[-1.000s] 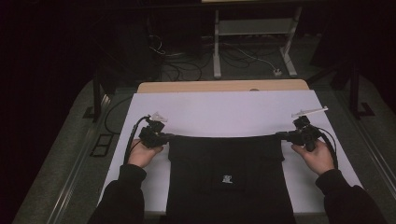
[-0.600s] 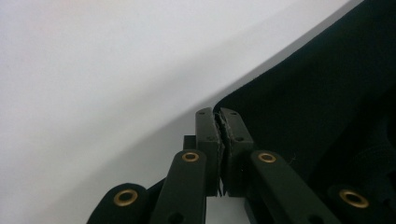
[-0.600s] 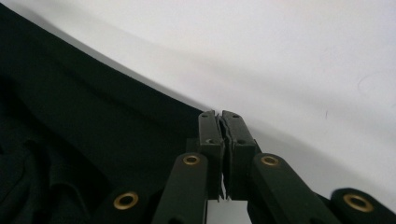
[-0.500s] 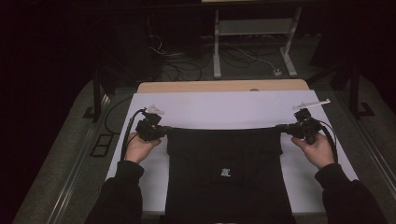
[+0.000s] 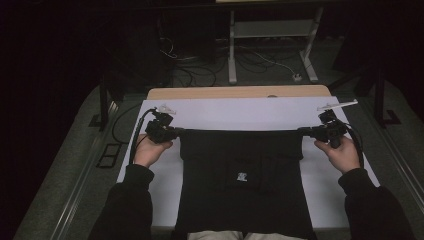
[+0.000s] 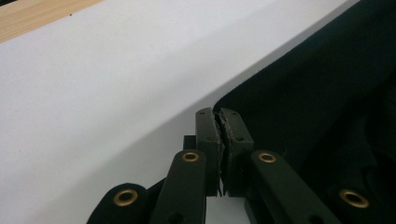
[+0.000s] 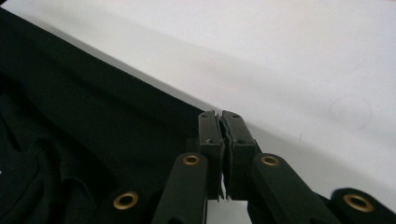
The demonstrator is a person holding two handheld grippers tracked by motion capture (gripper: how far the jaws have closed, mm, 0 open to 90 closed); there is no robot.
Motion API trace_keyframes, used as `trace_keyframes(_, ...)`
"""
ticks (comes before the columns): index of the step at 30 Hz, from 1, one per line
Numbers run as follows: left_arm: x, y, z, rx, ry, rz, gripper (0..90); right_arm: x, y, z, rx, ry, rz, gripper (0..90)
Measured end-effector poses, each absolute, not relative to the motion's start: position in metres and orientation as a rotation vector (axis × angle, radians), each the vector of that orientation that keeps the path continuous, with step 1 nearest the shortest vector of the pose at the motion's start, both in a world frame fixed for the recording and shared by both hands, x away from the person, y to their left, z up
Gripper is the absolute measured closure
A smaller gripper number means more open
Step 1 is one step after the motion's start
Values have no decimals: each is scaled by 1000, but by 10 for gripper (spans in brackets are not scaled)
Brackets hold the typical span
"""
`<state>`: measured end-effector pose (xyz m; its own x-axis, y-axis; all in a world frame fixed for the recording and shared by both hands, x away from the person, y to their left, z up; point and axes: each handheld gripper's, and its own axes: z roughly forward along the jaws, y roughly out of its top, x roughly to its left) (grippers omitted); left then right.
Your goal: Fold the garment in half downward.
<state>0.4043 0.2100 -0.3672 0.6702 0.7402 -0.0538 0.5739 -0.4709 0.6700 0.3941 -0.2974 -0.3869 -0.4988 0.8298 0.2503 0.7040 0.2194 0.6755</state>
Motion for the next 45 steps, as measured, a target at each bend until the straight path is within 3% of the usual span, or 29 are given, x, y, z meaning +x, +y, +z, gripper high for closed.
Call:
trace_keyframes(31, 435, 210, -357, 2226, 1072, 325, 860, 427, -287, -362, 1463, 2312, 1097, 858)
trace_keyframes(45, 457, 204, -365, 2195, 1105, 325, 860, 444, -291, -372, 1474, 2274, 1142, 857)
